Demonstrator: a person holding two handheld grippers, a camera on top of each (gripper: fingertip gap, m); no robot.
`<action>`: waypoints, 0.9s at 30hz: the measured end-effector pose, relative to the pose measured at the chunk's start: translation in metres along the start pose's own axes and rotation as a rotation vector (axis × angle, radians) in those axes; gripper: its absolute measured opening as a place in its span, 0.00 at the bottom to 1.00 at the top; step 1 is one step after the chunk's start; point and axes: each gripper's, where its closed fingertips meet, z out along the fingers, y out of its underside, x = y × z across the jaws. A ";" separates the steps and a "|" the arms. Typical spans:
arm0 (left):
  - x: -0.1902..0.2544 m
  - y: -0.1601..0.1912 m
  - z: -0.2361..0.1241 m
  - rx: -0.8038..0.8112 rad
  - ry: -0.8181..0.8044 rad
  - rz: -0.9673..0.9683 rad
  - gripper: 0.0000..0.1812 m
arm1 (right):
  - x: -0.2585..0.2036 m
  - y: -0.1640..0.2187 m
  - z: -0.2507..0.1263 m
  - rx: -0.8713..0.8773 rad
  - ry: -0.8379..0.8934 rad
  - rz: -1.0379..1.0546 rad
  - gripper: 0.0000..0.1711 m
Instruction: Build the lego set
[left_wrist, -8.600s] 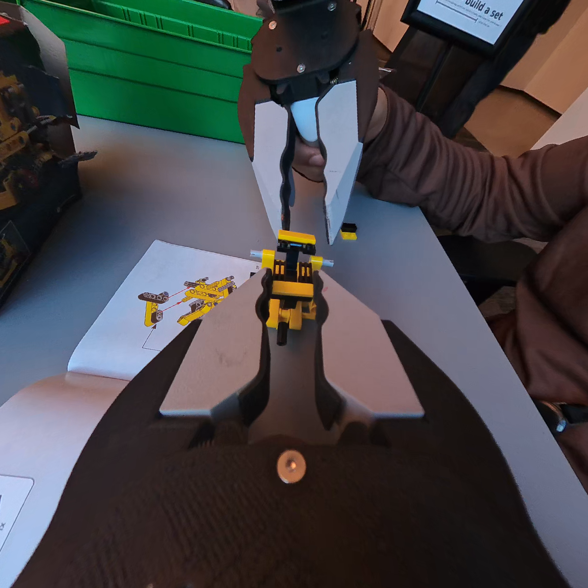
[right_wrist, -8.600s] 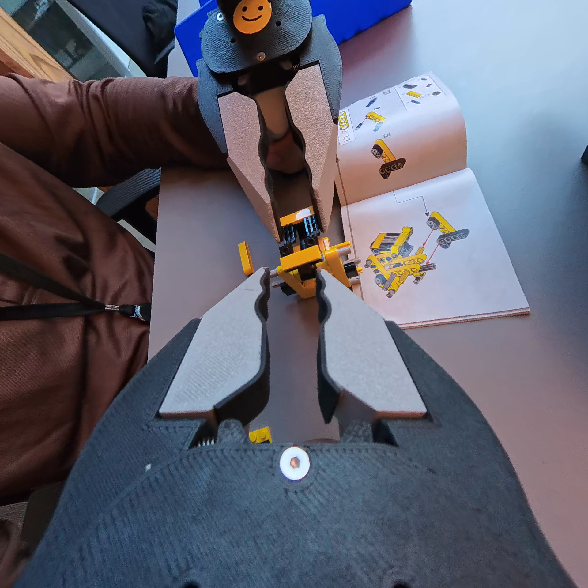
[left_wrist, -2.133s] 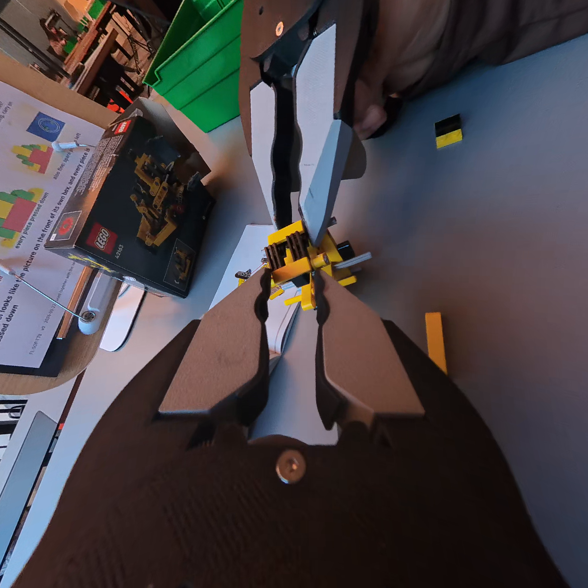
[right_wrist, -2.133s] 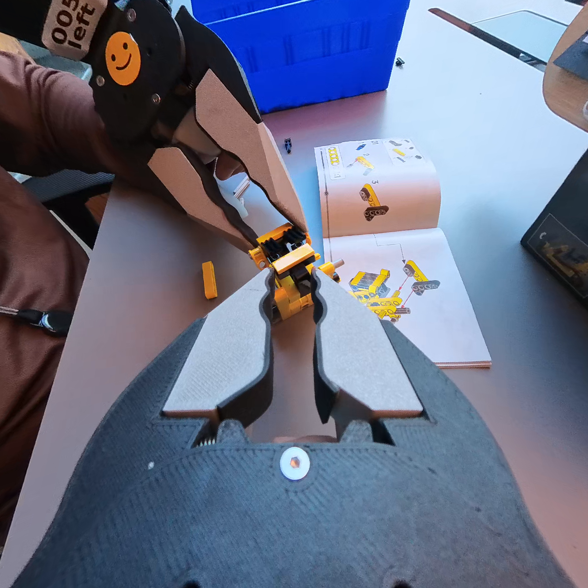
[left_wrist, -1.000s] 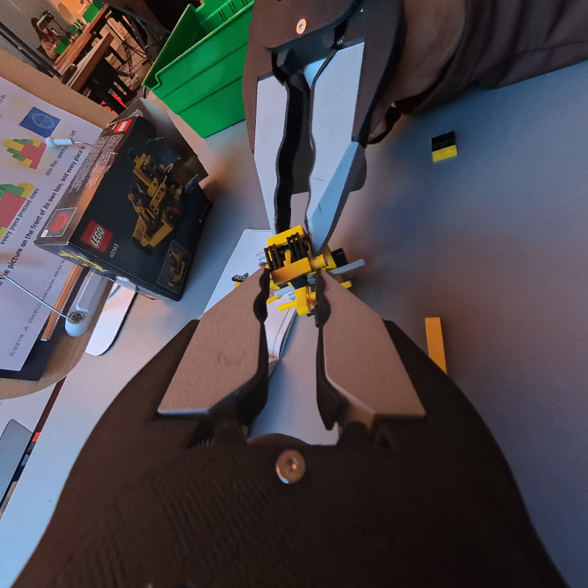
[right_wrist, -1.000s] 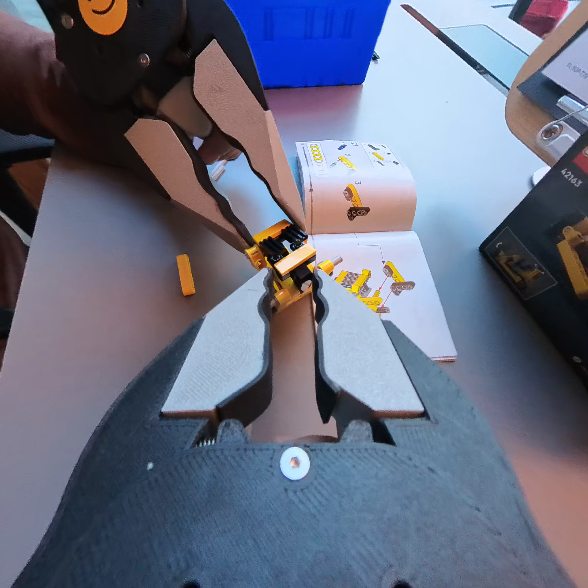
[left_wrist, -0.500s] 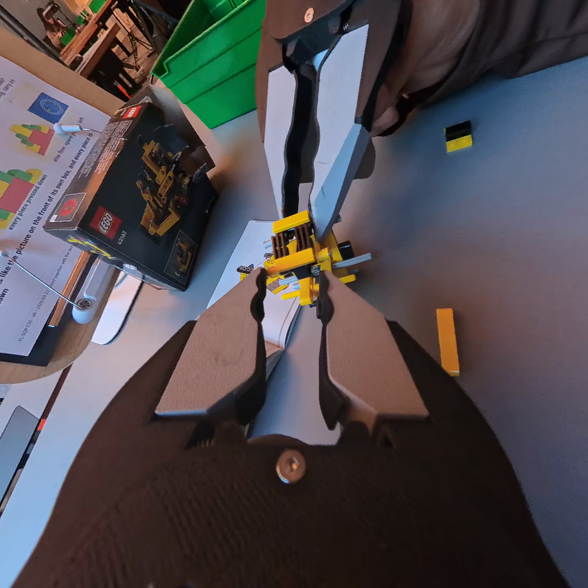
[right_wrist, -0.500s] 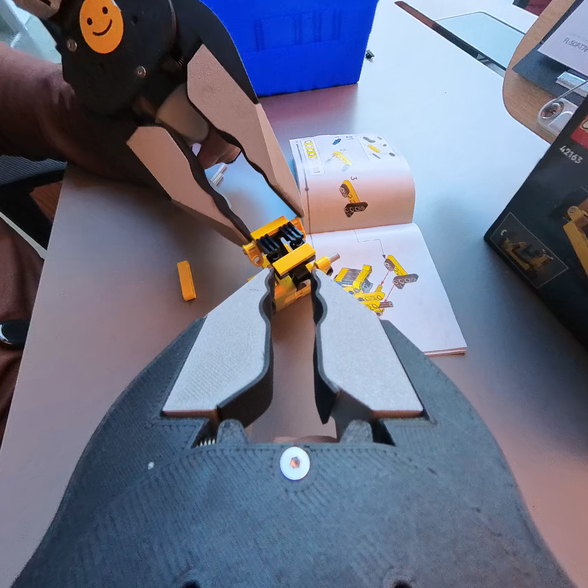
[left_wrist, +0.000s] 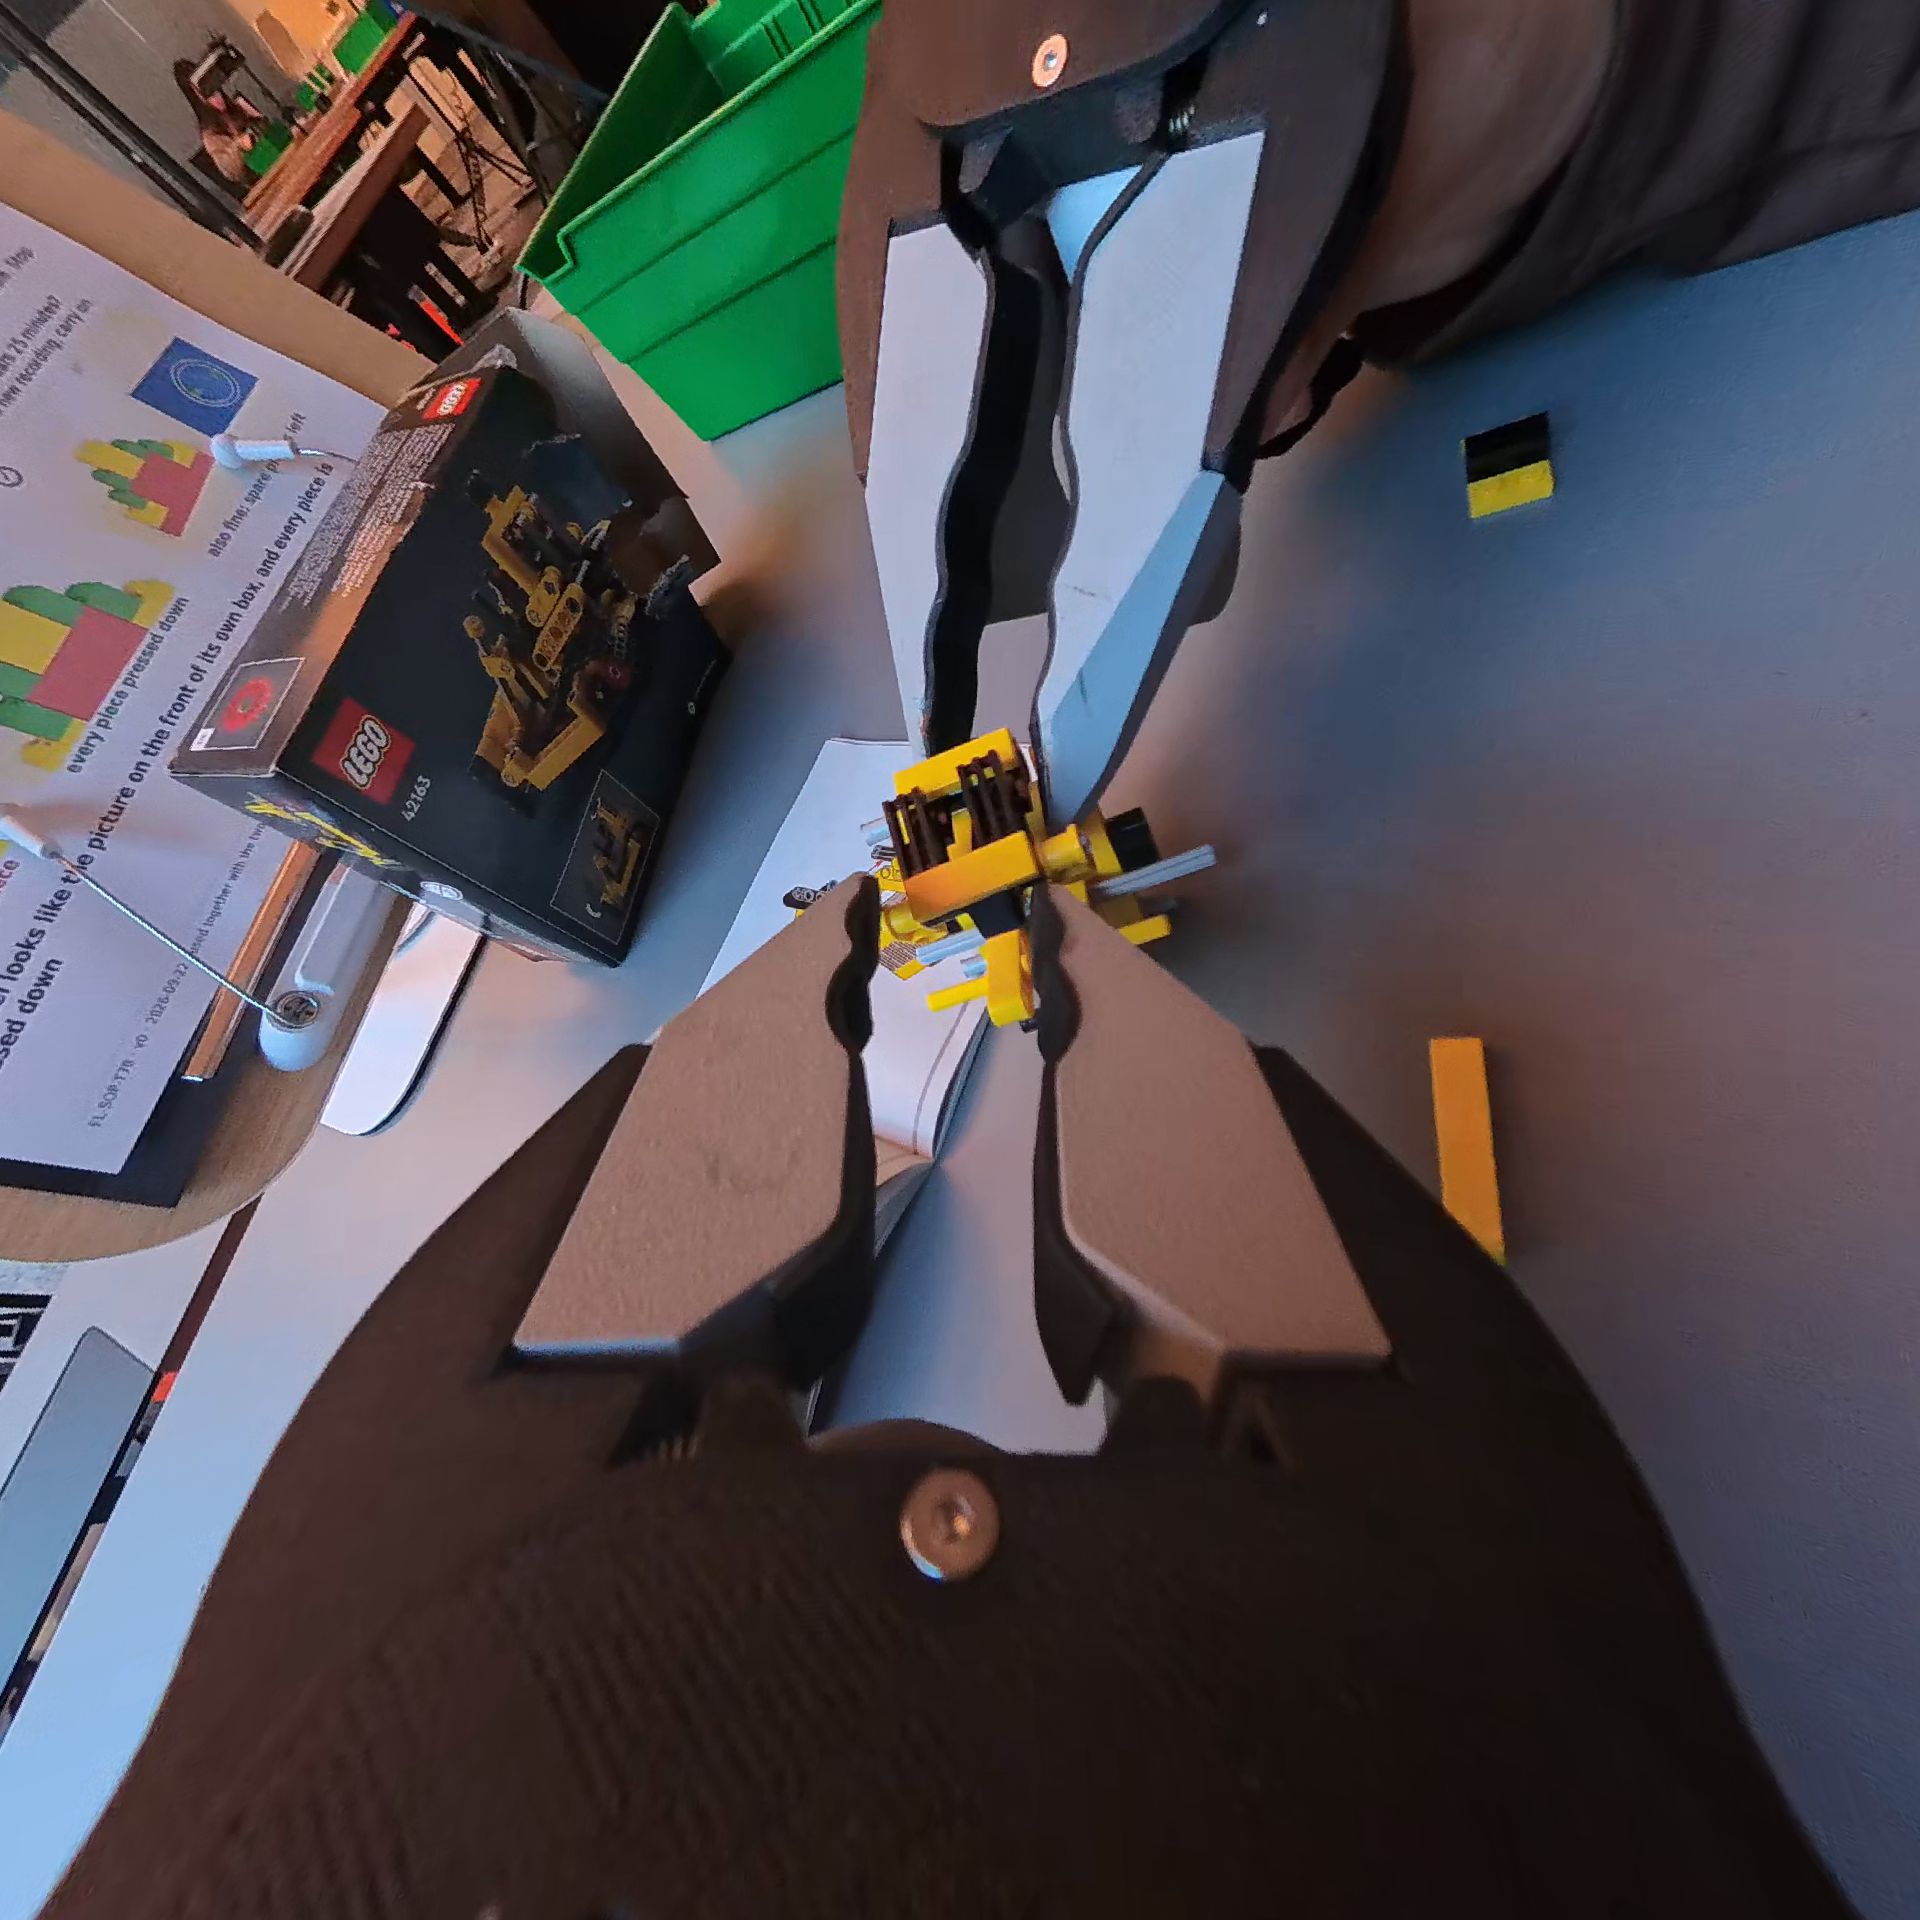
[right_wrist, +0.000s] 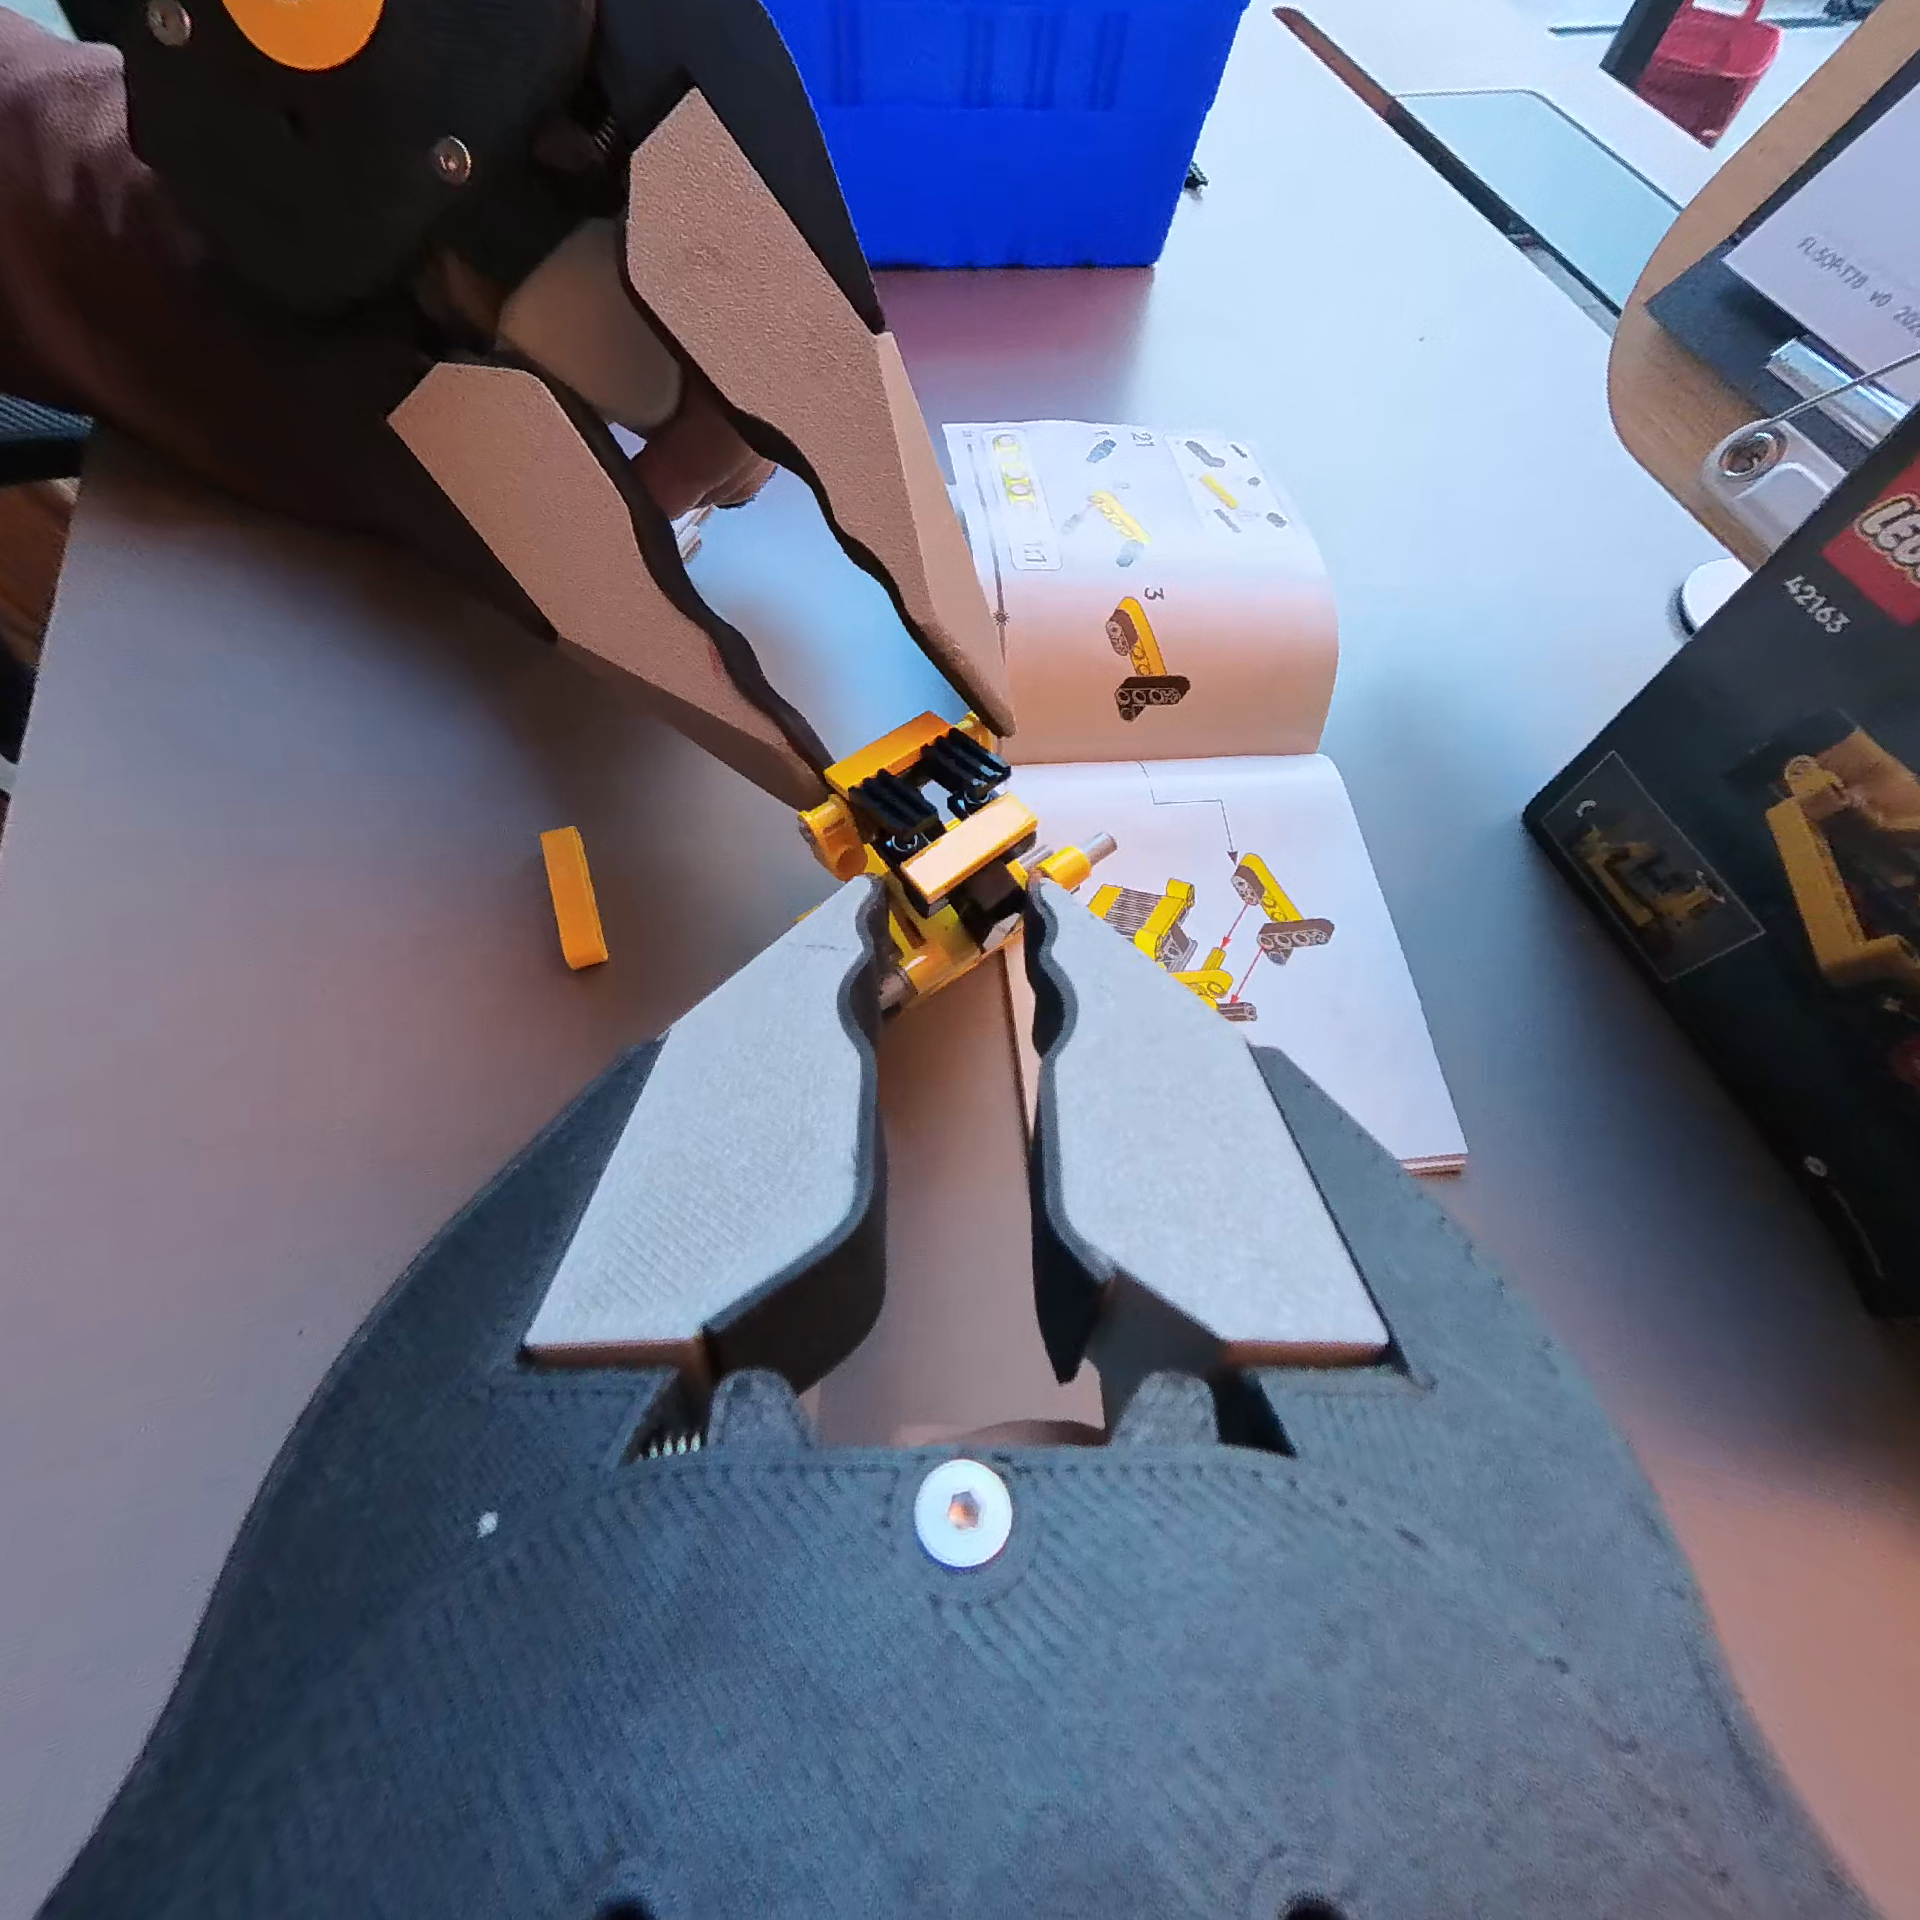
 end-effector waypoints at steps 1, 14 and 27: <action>0.000 0.000 0.000 0.001 0.001 0.002 0.14 | 0.000 0.000 0.000 0.002 -0.002 0.002 0.13; 0.008 -0.004 -0.003 0.009 0.017 0.070 0.12 | -0.004 -0.001 -0.001 -0.003 -0.001 -0.050 0.13; 0.014 -0.013 -0.010 0.072 0.035 0.132 0.17 | -0.006 -0.002 0.000 -0.001 -0.004 -0.059 0.14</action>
